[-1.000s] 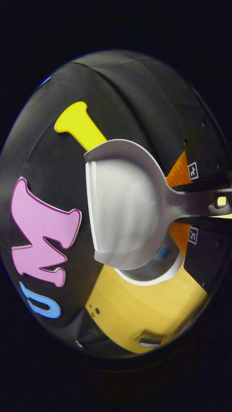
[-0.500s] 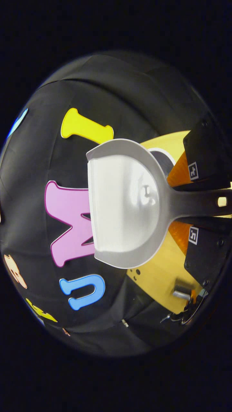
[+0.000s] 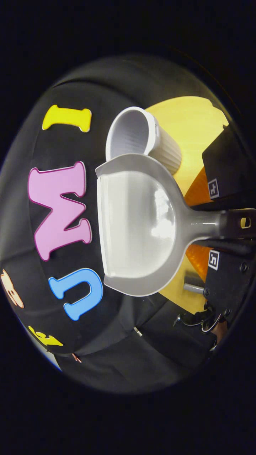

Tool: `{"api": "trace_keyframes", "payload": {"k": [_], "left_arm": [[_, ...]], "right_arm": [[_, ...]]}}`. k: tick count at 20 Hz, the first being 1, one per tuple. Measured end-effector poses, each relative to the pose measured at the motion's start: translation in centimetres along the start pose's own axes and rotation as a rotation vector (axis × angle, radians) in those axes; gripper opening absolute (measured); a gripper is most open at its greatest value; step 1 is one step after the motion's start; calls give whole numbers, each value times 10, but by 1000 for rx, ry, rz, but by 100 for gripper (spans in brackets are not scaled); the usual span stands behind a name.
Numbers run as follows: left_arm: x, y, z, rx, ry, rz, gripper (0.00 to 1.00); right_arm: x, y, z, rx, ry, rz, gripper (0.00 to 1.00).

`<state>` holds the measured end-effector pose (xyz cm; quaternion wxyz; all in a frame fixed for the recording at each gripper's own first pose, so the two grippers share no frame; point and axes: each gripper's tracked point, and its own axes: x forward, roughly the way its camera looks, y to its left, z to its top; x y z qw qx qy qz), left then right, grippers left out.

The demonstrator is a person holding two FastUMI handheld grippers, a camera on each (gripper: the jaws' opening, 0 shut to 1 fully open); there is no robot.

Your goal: Pick up the small broom and dustpan from the desktop, sweep the trash into the dustpan with the broom, and then empty the trash into the garbage bin.

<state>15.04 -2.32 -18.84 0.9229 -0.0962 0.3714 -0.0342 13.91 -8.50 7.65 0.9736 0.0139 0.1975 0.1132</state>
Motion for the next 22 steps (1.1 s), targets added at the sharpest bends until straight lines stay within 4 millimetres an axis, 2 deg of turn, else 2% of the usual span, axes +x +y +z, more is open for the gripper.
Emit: {"api": "trace_keyframes", "payload": {"k": [3, 5, 6, 7, 9, 10, 11, 13, 16, 17, 19, 20, 22], "left_arm": [[5, 3, -1, 33, 7, -5, 27], [10, 6, 1, 70, 17, 4, 31], [12, 7, 3, 87, 24, 7, 27], [16, 7, 5, 101, 31, 6, 27], [23, 8, 8, 131, 51, 15, 27], [27, 8, 12, 145, 53, 17, 31], [29, 7, 12, 156, 61, 17, 27], [33, 7, 13, 168, 83, 24, 27], [45, 5, 17, 195, 114, 41, 28], [47, 3, 15, 207, 126, 48, 31], [51, 3, 13, 220, 148, 57, 28], [53, 3, 11, 223, 163, 58, 31], [55, 5, 9, 222, 191, 62, 28]], "right_arm": [[21, 6, -50, 10, 93, -21, 37], [38, 1, -85, 5, 156, -43, 37], [45, -3, -104, 2, 184, -56, 37], [52, -8, -123, 1, 210, -73, 37], [59, -17, -158, 2, 265, -101, 37], [61, -21, -173, 4, 289, -112, 37], [63, -25, -188, 6, 305, -120, 37], [65, -32, -213, 3, 333, -139, 37], [68, -38, -234, 7, 360, -180, 37], [70, -39, -238, 9, 366, -187, 37], [69, -44, -243, 2, 387, -207, 37], [68, -44, -245, 0, 395, -214, 37], [67, -45, -249, 2, 409, -218, 37]]}}
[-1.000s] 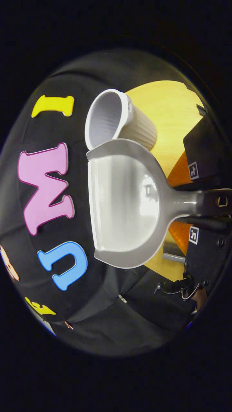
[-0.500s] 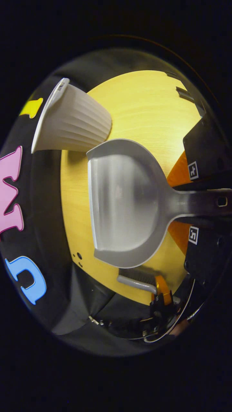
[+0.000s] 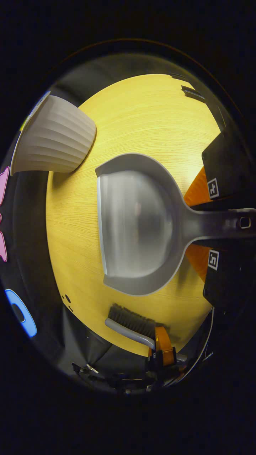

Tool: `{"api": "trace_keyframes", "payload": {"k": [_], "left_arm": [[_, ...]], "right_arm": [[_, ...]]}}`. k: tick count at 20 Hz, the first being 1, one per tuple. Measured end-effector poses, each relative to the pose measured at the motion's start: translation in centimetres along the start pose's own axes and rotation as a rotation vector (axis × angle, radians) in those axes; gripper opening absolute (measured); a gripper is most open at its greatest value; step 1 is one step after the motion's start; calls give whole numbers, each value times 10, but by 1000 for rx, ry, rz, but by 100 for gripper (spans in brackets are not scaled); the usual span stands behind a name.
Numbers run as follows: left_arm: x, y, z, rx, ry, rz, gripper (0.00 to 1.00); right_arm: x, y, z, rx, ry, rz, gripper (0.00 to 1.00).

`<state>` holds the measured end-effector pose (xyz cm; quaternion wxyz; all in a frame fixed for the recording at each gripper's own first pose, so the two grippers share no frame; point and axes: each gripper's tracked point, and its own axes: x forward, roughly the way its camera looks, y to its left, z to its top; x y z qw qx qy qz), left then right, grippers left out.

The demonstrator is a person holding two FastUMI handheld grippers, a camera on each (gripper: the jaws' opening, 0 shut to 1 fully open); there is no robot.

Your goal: Pick up the small broom and dustpan from the desktop, sweep the trash into the dustpan with the broom, and then empty the trash into the garbage bin.

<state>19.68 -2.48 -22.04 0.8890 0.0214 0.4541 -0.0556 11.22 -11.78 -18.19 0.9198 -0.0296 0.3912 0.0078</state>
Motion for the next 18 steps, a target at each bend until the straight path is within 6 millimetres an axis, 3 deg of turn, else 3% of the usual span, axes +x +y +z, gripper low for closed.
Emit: {"api": "trace_keyframes", "payload": {"k": [5, 6, 7, 8, 10, 11, 12, 13, 15, 18], "left_arm": [[6, -1, -7, 11, 24, 9, 31], [6, -2, -6, 14, 24, 12, 26], [7, -3, -7, 16, 24, 10, 32], [6, -4, -5, 19, 17, 6, 30], [2, -7, -2, 15, -3, -6, 36], [-1, -12, -1, 15, -17, -26, 35], [-4, -15, 1, 18, -35, -36, 40], [-9, -16, 1, 25, -51, -39, 60], [-20, -19, 2, 31, -90, -42, 100], [-44, -29, 5, 10, -163, -77, 96]], "right_arm": [[1, -2, -10, -30, 19, -15, 37], [2, -1, -12, -33, 19, -14, 31], [2, 1, -12, -32, 20, -5, 38], [1, 3, -12, -32, 21, 0, 39], [2, 3, -11, -40, 23, 1, 43], [1, 3, -9, -38, 22, 3, 52], [-1, 5, -7, -29, 17, 11, 60], [-5, 7, -4, -20, 7, 18, 81], [-18, 9, 5, 1, -22, 28, 100], [-39, 8, 19, 31, -84, 31, 99]]}}
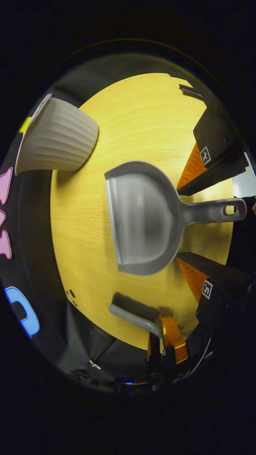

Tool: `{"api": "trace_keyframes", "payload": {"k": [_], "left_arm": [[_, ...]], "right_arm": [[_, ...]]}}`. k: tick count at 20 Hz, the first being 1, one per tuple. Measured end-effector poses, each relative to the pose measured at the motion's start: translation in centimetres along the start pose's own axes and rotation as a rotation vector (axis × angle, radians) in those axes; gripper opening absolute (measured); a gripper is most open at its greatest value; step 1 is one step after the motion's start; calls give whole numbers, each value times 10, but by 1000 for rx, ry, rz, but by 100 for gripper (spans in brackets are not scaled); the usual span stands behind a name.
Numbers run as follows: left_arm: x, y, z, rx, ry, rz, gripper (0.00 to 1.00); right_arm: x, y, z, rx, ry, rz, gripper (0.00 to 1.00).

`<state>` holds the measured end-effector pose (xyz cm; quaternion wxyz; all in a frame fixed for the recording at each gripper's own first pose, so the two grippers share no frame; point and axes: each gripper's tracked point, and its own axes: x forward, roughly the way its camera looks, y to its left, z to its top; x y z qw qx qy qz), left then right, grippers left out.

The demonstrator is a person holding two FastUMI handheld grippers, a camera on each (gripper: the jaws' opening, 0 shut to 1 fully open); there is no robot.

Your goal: Pick up the small broom and dustpan from the desktop, sweep the trash into the dustpan with the broom, and then empty the trash into the garbage bin.

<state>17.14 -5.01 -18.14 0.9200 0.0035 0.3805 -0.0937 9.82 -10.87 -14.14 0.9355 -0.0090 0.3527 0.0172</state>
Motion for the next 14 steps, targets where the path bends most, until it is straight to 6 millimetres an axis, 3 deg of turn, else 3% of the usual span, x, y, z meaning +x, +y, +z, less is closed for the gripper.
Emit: {"api": "trace_keyframes", "payload": {"k": [5, 11, 14], "left_arm": [[-51, -2, 28, -6, -163, 21, 96], [-130, 1, 79, -3, -451, 83, 96], [-171, -5, 99, 43, -567, 122, 96]], "right_arm": [[-54, 5, 43, 20, -165, -1, 99], [-137, 12, 127, 25, -519, -28, 99], [-173, 18, 142, -20, -648, -43, 99]]}}
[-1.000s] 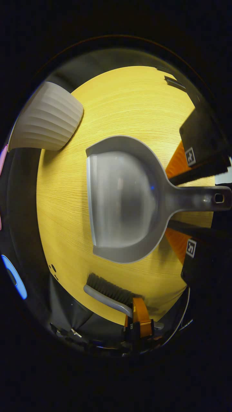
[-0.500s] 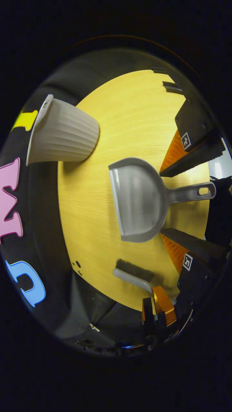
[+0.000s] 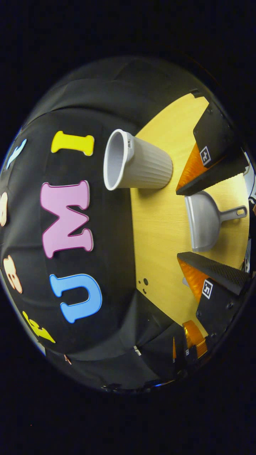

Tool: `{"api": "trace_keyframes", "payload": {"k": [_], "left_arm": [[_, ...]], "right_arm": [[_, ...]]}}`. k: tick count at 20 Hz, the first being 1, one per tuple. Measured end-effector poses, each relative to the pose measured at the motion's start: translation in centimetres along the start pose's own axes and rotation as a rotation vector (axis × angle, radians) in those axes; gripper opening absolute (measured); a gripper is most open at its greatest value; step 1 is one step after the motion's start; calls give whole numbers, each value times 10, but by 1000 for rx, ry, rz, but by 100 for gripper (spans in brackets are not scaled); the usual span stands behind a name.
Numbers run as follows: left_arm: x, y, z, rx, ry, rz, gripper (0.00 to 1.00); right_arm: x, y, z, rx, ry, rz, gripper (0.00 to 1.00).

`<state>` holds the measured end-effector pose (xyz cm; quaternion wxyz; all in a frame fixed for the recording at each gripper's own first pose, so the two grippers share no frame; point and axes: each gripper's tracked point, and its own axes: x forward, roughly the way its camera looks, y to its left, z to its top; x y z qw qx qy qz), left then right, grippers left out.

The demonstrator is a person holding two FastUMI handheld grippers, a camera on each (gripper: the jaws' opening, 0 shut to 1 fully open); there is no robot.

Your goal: Pick up the small broom and dustpan from the desktop, sweep the trash into the dustpan with the broom, and then empty the trash into the garbage bin.

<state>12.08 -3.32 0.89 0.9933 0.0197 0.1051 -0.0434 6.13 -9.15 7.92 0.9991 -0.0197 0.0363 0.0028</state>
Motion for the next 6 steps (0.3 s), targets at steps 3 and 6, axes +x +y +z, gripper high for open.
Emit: {"api": "trace_keyframes", "payload": {"k": [3, 6], "left_arm": [[-21, -10, 41, 86, -142, 20, 96], [-35, -35, 72, 100, -259, -4, 97]], "right_arm": [[-19, 6, 21, -1, -100, 1, 99], [-30, 10, 12, -29, -87, 27, 99]]}}
